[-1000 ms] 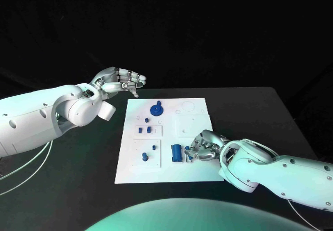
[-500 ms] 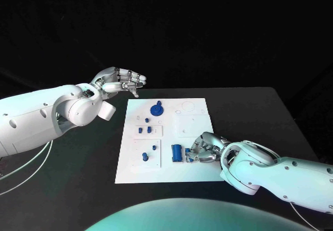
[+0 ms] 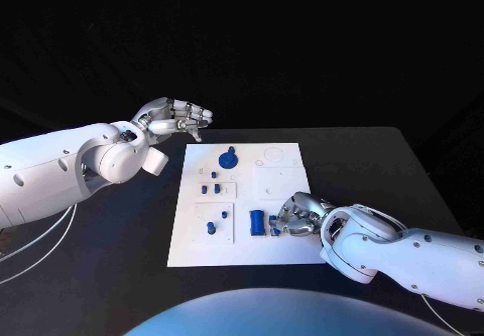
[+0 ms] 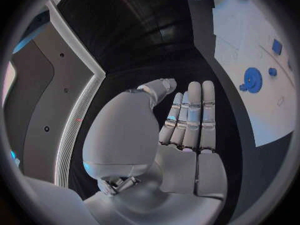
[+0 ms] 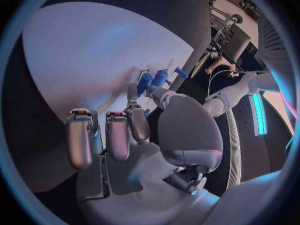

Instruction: Assemble the parts on the task board

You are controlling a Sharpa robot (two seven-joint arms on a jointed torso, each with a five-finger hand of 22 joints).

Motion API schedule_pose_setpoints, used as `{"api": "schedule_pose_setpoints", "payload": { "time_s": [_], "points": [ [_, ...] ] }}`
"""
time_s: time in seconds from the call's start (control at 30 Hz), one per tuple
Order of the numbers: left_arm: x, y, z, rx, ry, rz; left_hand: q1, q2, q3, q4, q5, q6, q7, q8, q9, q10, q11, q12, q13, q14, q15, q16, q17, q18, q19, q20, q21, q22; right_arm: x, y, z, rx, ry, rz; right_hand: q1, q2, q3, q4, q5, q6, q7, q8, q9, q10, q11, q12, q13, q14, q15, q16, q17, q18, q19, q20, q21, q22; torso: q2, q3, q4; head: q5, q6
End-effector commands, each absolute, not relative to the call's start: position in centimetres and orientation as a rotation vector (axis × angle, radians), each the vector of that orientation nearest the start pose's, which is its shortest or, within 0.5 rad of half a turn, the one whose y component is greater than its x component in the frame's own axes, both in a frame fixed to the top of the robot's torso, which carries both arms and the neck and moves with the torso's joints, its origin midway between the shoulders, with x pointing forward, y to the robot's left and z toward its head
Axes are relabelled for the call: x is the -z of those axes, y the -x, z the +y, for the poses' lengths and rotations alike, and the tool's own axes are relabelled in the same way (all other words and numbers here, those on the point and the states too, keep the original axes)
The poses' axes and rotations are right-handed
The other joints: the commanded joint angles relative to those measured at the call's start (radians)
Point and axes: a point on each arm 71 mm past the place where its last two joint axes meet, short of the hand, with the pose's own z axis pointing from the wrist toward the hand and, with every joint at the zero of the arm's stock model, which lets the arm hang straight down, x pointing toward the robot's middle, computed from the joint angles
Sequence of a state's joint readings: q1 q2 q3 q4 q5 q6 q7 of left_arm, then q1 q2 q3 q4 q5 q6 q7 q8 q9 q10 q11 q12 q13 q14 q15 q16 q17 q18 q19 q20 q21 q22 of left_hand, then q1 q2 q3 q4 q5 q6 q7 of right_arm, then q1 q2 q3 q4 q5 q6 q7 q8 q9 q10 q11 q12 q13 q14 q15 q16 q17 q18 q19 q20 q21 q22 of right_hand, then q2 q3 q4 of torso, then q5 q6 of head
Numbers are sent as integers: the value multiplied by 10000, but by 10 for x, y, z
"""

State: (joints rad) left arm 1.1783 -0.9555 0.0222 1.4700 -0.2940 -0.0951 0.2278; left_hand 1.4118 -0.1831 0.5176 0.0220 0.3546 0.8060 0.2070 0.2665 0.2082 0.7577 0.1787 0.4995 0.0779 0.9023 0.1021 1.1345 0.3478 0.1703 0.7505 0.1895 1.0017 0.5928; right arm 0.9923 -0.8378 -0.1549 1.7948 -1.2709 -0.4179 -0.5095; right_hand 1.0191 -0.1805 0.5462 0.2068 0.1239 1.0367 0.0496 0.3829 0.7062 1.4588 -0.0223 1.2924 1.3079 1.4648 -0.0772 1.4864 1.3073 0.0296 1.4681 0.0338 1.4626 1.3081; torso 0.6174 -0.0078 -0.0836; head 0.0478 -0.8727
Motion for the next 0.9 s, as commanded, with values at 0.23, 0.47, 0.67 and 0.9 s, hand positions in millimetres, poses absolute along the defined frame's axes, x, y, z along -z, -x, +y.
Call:
{"api": "schedule_pose_setpoints", "payload": {
  "time_s": [0.23, 0.47, 0.67, 0.9],
  "points": [
    [175, -493, 266, 14319, 8731, 16565, -80, -12, 57, -7, 37, -63, 280, 65, -14, -86, -17, 37, -13, -62, -24, 47, -13, 137, -37, 40, 4, -8, 294, -364, -149, -6121, -2257, 21081, -628, -247, -654, 634, -72, 80, 26, 54, -69, 33, 14, 18, 651, 744, -52, 34, 1063, -49, 601, -60, 4, 2300, 3, 4, 2, -14, 1],
    [175, -493, 268, 14270, 8756, 16556, -80, -12, 57, -7, 37, -63, 280, 65, -14, -86, -17, 37, -13, -62, -24, 47, -13, 137, -37, 40, 4, -8, 294, -363, -151, -6122, -2215, 21032, -721, -268, -952, 781, -77, 75, 12, 73, -78, 34, 4, 10, 660, 746, -63, 40, 1077, -52, 604, -69, 15, 2303, -6, 7, 0, -10, 1],
    [175, -493, 268, 14259, 8761, 16553, -80, -12, 57, -7, 37, -63, 280, 65, -14, -86, -17, 37, -13, -62, -24, 47, -13, 137, -37, 40, 4, -8, 291, -359, -155, -6237, -2048, 21105, -385, -277, -1131, 642, -55, 46, 9, 89, -87, 26, -2, -17, 658, 742, -68, 29, 1062, -45, 591, -77, -15, 2293, -8, 9, -2, 3, 1],
    [175, -493, 269, 14237, 8771, 16545, -80, -12, 57, -7, 37, -63, 280, 65, -14, -86, -17, 37, -13, -62, -24, 47, -13, 137, -37, 40, 4, -8, 288, -351, -160, -6411, -1737, 21410, 173, -383, -1372, 359, -44, 8, 23, 100, -116, 16, 9, -45, 665, 742, -60, 27, 1065, -45, 587, -72, -17, 2292, -9, 12, -13, 16, 1]
  ]
}}
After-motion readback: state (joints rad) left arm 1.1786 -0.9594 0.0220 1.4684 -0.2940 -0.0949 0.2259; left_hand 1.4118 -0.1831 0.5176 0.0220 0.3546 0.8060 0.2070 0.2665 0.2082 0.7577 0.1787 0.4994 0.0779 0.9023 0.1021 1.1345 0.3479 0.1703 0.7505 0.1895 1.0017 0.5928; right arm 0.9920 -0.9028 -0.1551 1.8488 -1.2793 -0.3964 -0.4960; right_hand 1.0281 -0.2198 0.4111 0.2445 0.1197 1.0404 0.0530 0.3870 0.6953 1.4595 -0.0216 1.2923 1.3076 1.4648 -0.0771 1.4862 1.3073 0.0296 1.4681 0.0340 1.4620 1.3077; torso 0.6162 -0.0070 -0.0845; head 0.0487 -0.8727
